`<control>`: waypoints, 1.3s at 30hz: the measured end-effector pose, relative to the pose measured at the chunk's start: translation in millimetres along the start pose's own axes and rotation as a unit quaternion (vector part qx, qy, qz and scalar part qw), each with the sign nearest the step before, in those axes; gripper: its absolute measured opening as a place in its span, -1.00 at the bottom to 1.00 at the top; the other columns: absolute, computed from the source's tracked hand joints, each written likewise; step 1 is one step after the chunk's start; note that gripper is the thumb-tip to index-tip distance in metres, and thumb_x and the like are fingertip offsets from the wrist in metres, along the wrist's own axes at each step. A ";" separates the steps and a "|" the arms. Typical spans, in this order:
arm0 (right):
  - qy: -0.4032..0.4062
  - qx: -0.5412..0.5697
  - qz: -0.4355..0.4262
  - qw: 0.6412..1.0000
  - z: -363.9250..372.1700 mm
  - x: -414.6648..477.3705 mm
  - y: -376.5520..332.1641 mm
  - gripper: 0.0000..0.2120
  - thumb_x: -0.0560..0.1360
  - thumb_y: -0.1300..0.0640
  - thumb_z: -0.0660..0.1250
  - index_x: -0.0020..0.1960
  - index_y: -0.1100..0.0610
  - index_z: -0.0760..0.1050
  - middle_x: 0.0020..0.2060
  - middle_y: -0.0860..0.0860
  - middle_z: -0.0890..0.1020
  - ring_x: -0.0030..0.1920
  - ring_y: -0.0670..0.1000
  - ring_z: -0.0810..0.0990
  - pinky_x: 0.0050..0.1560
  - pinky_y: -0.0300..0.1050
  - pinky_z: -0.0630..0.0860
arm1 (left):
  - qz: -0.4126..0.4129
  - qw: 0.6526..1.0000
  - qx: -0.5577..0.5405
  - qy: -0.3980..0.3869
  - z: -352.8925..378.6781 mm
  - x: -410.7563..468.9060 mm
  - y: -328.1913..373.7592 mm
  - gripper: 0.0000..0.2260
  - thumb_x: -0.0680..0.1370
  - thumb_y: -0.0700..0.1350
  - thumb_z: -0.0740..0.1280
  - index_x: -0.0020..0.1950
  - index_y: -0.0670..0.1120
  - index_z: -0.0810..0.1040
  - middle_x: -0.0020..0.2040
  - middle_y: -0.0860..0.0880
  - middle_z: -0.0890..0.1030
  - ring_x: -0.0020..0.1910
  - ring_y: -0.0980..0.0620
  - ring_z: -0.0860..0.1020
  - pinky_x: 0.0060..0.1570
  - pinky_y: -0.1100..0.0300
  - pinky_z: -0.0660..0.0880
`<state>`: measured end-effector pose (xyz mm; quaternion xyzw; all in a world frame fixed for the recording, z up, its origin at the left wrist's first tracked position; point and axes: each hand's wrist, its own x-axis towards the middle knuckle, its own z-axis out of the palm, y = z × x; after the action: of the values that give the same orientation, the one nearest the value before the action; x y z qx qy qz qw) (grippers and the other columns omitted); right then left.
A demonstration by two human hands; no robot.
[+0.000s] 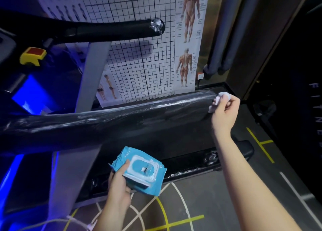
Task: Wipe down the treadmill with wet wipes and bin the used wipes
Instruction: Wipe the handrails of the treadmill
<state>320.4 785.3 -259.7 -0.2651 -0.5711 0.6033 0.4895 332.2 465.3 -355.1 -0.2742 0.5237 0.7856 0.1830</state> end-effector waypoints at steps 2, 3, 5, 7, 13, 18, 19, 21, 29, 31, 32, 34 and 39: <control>0.009 -0.008 0.016 1.000 -11.3 7.4 3.9 -0.87 0.69 0.07 0.17 0.05 0.13 0.40 -0.27 0.02 0.52 -0.33 0.05 0.49 -0.28 -0.02 0.47 | -0.005 1.000 -0.001 -0.014 2.6 -2.8 0.3 -0.62 0.63 -0.11 0.40 0.46 -0.11 0.55 0.24 -0.21 0.69 0.03 -0.22 0.68 -0.48 0.04 0.61; 0.008 -0.018 0.023 1.000 -16.9 9.4 5.1 -0.87 0.68 0.07 0.18 0.04 0.13 0.39 -0.27 0.02 0.52 -0.33 0.05 0.50 -0.25 -0.04 0.47 | -0.006 1.000 0.003 -0.019 2.4 -2.5 -1.1 -0.62 0.64 -0.10 0.40 0.45 -0.11 0.55 0.23 -0.21 0.70 0.02 -0.22 0.68 -0.48 0.03 0.61; -0.008 -0.055 0.027 0.998 -28.2 9.8 5.8 -0.87 0.65 0.05 0.22 0.04 0.12 0.38 -0.24 0.01 0.55 -0.30 0.00 0.55 -0.17 -0.08 0.48 | -0.008 1.000 0.013 -0.025 0.6 -0.2 -4.5 -0.62 0.63 -0.07 0.41 0.44 -0.11 0.57 0.20 -0.20 0.71 0.01 -0.23 0.69 -0.44 0.02 0.63; -0.033 -0.055 0.025 0.998 -35.9 3.9 4.3 -0.85 0.65 0.04 0.25 0.05 0.12 0.38 -0.23 0.03 0.56 -0.27 -0.01 0.56 -0.12 -0.08 0.50 | -0.009 0.999 0.019 -0.024 -1.3 2.0 -7.9 -0.61 0.61 -0.05 0.42 0.43 -0.10 0.58 0.20 -0.20 0.72 0.05 -0.26 0.70 -0.35 0.01 0.66; -0.137 -0.036 0.015 0.990 -27.6 -56.1 -19.9 -0.78 0.70 0.10 0.19 0.04 0.21 0.53 -0.22 -0.07 0.62 -0.16 -0.06 0.59 -0.04 -0.20 0.48 | -0.011 1.000 0.000 -0.002 -10.7 6.9 -11.3 -0.39 0.37 0.01 0.51 0.41 -0.10 0.60 0.23 -0.21 0.71 0.23 -0.33 0.66 0.01 -0.08 0.61; -0.292 -0.051 0.032 0.955 6.7 -115.8 -25.8 -0.89 0.65 0.15 0.31 0.04 0.07 0.62 -0.13 -0.04 0.70 -0.08 -0.04 0.66 0.03 -0.17 0.56 | -0.003 0.999 -0.037 0.018 -20.6 7.7 -5.2 -0.56 0.52 -0.14 0.48 0.39 -0.17 0.60 0.22 -0.22 0.71 0.12 -0.26 0.69 -0.03 -0.03 0.63; -0.309 -0.049 0.033 0.949 16.0 -125.9 -23.2 -0.90 0.64 0.17 0.32 0.04 0.08 0.62 -0.13 -0.04 0.70 -0.09 -0.03 0.67 0.02 -0.19 0.56 | -0.003 0.999 -0.041 0.022 -23.2 7.8 -4.5 -0.57 0.52 -0.15 0.47 0.39 -0.18 0.60 0.21 -0.22 0.71 0.08 -0.24 0.69 -0.08 -0.01 0.62; -0.328 -0.035 0.041 0.943 36.4 -144.3 -20.2 -0.92 0.63 0.20 0.34 0.03 0.11 0.62 -0.18 0.00 0.71 -0.16 0.00 0.67 -0.04 -0.20 0.58 | -0.006 0.998 -0.049 0.035 -28.8 6.9 -2.7 -0.52 0.48 -0.14 0.48 0.39 -0.20 0.60 0.20 -0.23 0.71 0.06 -0.24 0.69 -0.14 0.01 0.63; -0.242 -0.081 0.030 0.967 89.3 -176.8 1.8 -0.89 0.50 0.25 0.43 -0.09 0.05 0.60 -0.22 -0.09 0.67 -0.20 -0.09 0.62 -0.15 -0.31 0.49 | 0.007 0.995 -0.077 0.061 -52.3 0.4 9.7 -0.42 0.38 -0.07 0.49 0.39 -0.21 0.60 0.16 -0.28 0.71 -0.04 -0.23 0.71 -0.46 0.04 0.61; -0.207 -0.082 -0.005 0.975 86.4 -174.6 4.5 -0.91 0.51 0.24 0.46 -0.08 0.07 0.60 -0.22 -0.07 0.66 -0.20 -0.07 0.62 -0.15 -0.30 0.49 | 0.014 0.993 -0.087 0.075 -56.5 0.9 11.6 -0.35 0.33 -0.06 0.50 0.42 -0.20 0.58 0.24 -0.30 0.68 0.09 -0.28 0.68 -0.42 0.01 0.64; -0.193 -0.089 -0.032 0.977 83.6 -171.1 5.6 -0.93 0.51 0.23 0.47 -0.07 0.09 0.61 -0.22 -0.05 0.65 -0.20 -0.06 0.62 -0.15 -0.31 0.49 | 0.016 0.993 -0.092 0.079 -58.4 1.4 11.7 -0.34 0.33 -0.08 0.50 0.43 -0.20 0.58 0.25 -0.30 0.68 0.13 -0.29 0.67 -0.39 0.00 0.65; -0.164 -0.107 -0.070 0.978 76.6 -161.1 6.9 -0.94 0.53 0.20 0.47 -0.09 0.11 0.59 -0.24 -0.05 0.64 -0.19 -0.09 0.62 -0.14 -0.36 0.46 | 0.016 0.992 -0.095 0.084 -61.0 3.1 11.5 -0.33 0.32 -0.09 0.51 0.44 -0.20 0.57 0.25 -0.29 0.68 0.17 -0.31 0.66 -0.35 -0.01 0.68; -0.093 -0.137 -0.067 0.984 57.5 -130.2 9.9 -0.91 0.54 0.21 0.41 -0.04 0.05 0.55 -0.27 -0.10 0.64 -0.19 -0.13 0.62 -0.10 -0.30 0.50 | 0.009 0.993 -0.092 0.079 -63.8 5.1 4.4 -0.34 0.30 -0.11 0.54 0.42 -0.17 0.58 0.23 -0.26 0.70 0.14 -0.29 0.69 -0.33 0.01 0.67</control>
<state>316.5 645.6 -288.3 -0.2330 -0.7078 0.5073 0.4329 340.9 404.7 -374.4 -0.3460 0.4646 0.8079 0.1079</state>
